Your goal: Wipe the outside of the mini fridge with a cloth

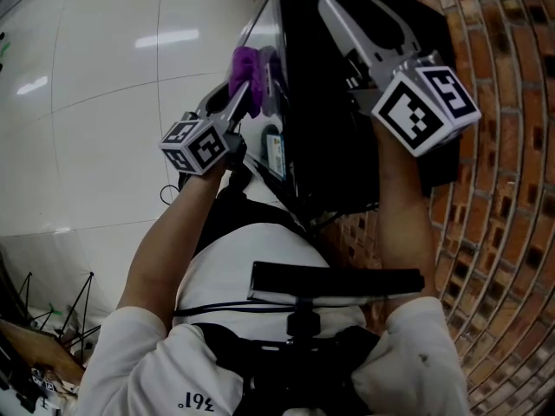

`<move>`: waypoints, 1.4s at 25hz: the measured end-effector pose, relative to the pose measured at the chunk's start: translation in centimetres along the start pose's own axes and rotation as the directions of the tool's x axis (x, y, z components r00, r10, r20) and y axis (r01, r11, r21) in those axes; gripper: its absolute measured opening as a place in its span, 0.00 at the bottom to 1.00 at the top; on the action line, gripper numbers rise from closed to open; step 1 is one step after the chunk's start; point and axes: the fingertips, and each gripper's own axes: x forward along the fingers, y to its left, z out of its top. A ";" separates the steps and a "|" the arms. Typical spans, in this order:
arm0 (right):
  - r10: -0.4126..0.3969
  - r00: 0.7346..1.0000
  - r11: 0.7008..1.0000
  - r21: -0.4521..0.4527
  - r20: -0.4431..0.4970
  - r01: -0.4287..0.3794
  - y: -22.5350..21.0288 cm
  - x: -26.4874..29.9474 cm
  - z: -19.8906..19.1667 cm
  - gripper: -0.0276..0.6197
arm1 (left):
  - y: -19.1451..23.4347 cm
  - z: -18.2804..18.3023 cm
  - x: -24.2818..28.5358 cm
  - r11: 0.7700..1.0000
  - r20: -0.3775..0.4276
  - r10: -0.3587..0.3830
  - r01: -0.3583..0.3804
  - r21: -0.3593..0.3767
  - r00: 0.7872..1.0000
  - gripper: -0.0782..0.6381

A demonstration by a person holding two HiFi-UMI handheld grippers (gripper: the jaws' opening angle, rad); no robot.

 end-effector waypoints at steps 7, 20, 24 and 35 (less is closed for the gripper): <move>0.005 1.000 1.000 0.000 -0.001 -0.005 0.1 0.0 0.1 0.30 | 3.0 -1.8 0.8 0.999 -0.051 0.052 -0.051 0.017 0.997 0.26; 0.008 1.000 1.000 0.005 -0.010 -0.008 0.2 0.2 0.0 0.30 | 8.4 -6.3 1.2 0.989 -0.176 0.147 -0.140 0.050 0.973 0.26; 0.007 1.000 1.000 0.005 -0.011 -0.007 0.1 0.2 -0.1 0.30 | 9.9 -7.3 1.4 0.986 -0.212 0.167 -0.159 0.051 0.963 0.26; 0.000 1.000 1.000 0.003 -0.017 0.000 0.0 0.1 -0.1 0.30 | 13.0 -9.4 2.1 0.977 -0.298 0.210 -0.190 0.096 0.931 0.26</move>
